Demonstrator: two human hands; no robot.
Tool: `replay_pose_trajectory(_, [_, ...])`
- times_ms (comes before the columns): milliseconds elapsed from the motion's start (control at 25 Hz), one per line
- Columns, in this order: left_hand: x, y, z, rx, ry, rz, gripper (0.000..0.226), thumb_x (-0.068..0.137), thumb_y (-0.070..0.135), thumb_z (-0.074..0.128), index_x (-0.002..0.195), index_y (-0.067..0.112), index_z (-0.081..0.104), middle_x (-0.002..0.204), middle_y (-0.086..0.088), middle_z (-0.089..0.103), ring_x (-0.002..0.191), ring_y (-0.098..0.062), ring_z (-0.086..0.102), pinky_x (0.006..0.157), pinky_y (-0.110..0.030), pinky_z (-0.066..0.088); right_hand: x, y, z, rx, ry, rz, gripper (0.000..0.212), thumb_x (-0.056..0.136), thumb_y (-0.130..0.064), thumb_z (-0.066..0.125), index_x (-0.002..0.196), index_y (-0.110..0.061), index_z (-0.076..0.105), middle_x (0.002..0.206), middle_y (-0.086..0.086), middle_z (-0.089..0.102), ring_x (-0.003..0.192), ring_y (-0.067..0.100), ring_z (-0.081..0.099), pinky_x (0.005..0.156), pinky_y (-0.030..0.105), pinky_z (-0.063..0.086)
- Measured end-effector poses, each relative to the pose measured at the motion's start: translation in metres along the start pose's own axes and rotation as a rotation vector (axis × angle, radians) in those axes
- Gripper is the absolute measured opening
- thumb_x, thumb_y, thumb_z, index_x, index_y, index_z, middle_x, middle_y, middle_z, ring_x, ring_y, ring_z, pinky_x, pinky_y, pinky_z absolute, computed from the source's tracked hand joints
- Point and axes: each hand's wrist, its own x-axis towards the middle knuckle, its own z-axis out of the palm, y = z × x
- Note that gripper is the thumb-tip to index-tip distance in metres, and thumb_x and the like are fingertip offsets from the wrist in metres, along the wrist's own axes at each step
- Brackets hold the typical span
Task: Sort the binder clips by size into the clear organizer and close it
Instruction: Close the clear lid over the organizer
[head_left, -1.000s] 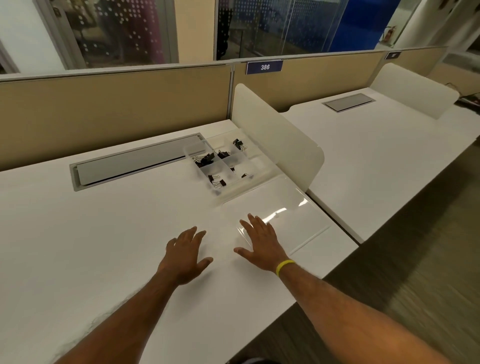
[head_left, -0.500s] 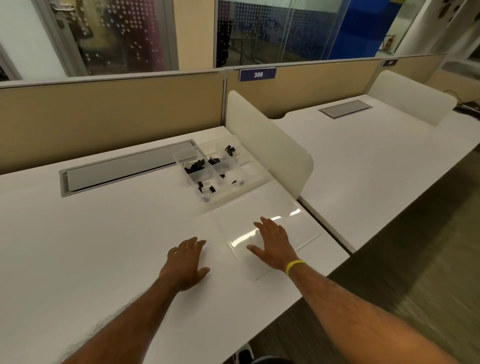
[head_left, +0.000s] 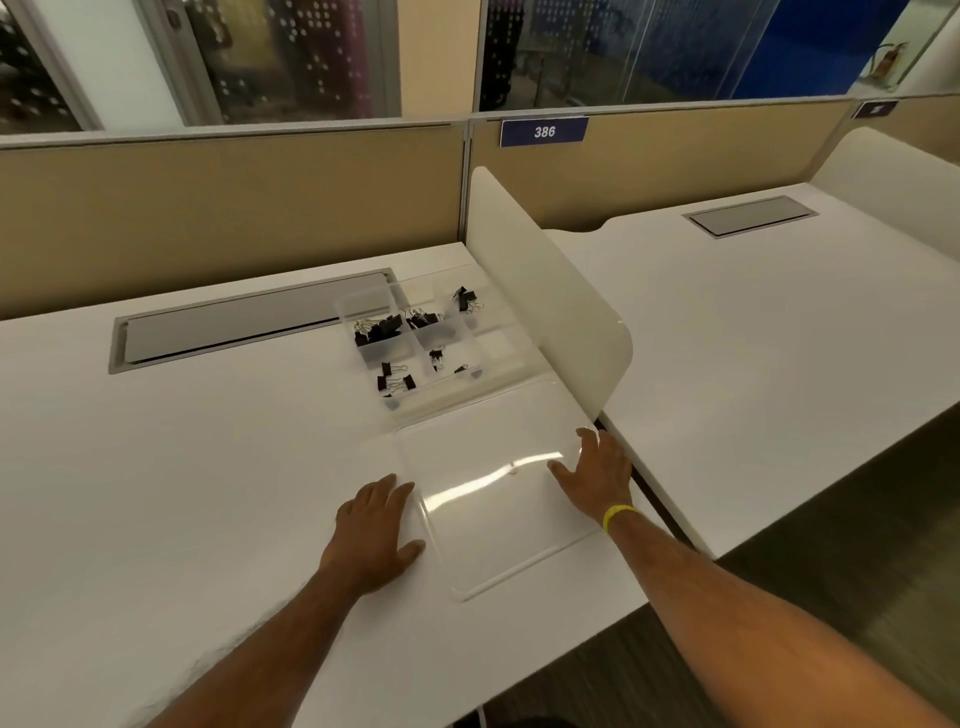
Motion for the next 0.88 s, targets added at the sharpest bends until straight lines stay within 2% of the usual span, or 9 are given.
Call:
replay_pose_trajectory(320, [0.0, -0.003, -0.002, 0.012, 0.008, 0.026, 0.084, 0.082, 0.059, 0.06, 0.151, 0.028, 0.022, 0.16, 0.0, 0.017, 0.146, -0.021, 0.016, 0.115, -0.041, 0.021, -0.001, -0.001, -0.002, 0.065, -0.056, 0.033, 0.067, 0.079, -0.047, 0.07, 0.134, -0.02, 0.045, 0.131, 0.012, 0.043, 0.125, 0.031, 0.039, 0.106, 0.04, 0.032])
replay_pose_trajectory(440, [-0.007, -0.015, -0.003, 0.01, 0.019, 0.075, 0.081, 0.079, 0.07, 0.051, 0.148, 0.031, 0.031, 0.158, -0.001, 0.024, 0.145, -0.02, 0.023, 0.113, -0.04, 0.022, 0.005, -0.002, -0.008, 0.062, -0.078, 0.07, 0.065, 0.077, -0.045, 0.072, 0.132, -0.02, 0.048, 0.125, 0.013, 0.048, 0.119, 0.032, 0.046, 0.101, 0.041, 0.038])
replay_pose_trajectory(560, [-0.019, -0.031, -0.012, -0.021, 0.168, 0.132, 0.07, 0.082, 0.074, 0.035, 0.138, 0.035, 0.049, 0.148, -0.003, 0.043, 0.134, -0.024, 0.043, 0.104, -0.04, 0.038, 0.006, 0.002, -0.013, 0.365, -0.138, 0.175, 0.045, 0.077, -0.033, 0.075, 0.116, -0.017, 0.061, 0.116, 0.012, 0.058, 0.11, 0.028, 0.056, 0.092, 0.036, 0.047])
replay_pose_trajectory(640, [-0.023, -0.042, -0.025, -0.03, 0.319, 0.207, 0.057, 0.091, 0.062, 0.034, 0.13, 0.029, 0.059, 0.138, -0.008, 0.054, 0.121, -0.028, 0.054, 0.092, -0.04, 0.048, 0.003, -0.001, -0.025, 0.648, -0.196, 0.275, 0.024, 0.082, -0.02, 0.073, 0.103, -0.012, 0.067, 0.103, 0.009, 0.064, 0.087, 0.021, 0.061, 0.074, 0.03, 0.05])
replay_pose_trajectory(720, [-0.024, -0.054, -0.039, -0.042, 0.434, 0.288, 0.051, 0.098, 0.052, 0.034, 0.122, 0.021, 0.066, 0.13, -0.01, 0.061, 0.113, -0.03, 0.06, 0.085, -0.039, 0.05, -0.002, -0.008, -0.036, 0.863, -0.26, 0.344, 0.011, 0.087, -0.006, 0.064, 0.097, -0.008, 0.069, 0.086, 0.009, 0.063, 0.067, 0.017, 0.055, 0.063, 0.025, 0.046])
replay_pose_trajectory(800, [-0.024, -0.063, -0.052, -0.088, 0.51, 0.338, 0.051, 0.101, 0.048, 0.034, 0.117, 0.015, 0.069, 0.123, -0.007, 0.066, 0.108, -0.027, 0.063, 0.085, -0.035, 0.05, -0.008, -0.016, -0.048, 0.996, -0.305, 0.337, 0.019, 0.089, 0.003, 0.056, 0.101, -0.004, 0.069, 0.077, 0.01, 0.06, 0.063, 0.018, 0.053, 0.062, 0.025, 0.047])
replay_pose_trajectory(880, [-0.025, -0.071, -0.063, -0.154, 0.583, 0.341, 0.045, 0.1, 0.042, 0.04, 0.112, 0.011, 0.07, 0.117, -0.004, 0.069, 0.106, -0.022, 0.063, 0.09, -0.028, 0.047, -0.012, -0.028, -0.056, 1.128, -0.352, 0.325, 0.025, 0.089, 0.004, 0.052, 0.108, -0.001, 0.067, 0.079, 0.014, 0.061, 0.069, 0.021, 0.059, 0.066, 0.025, 0.052])
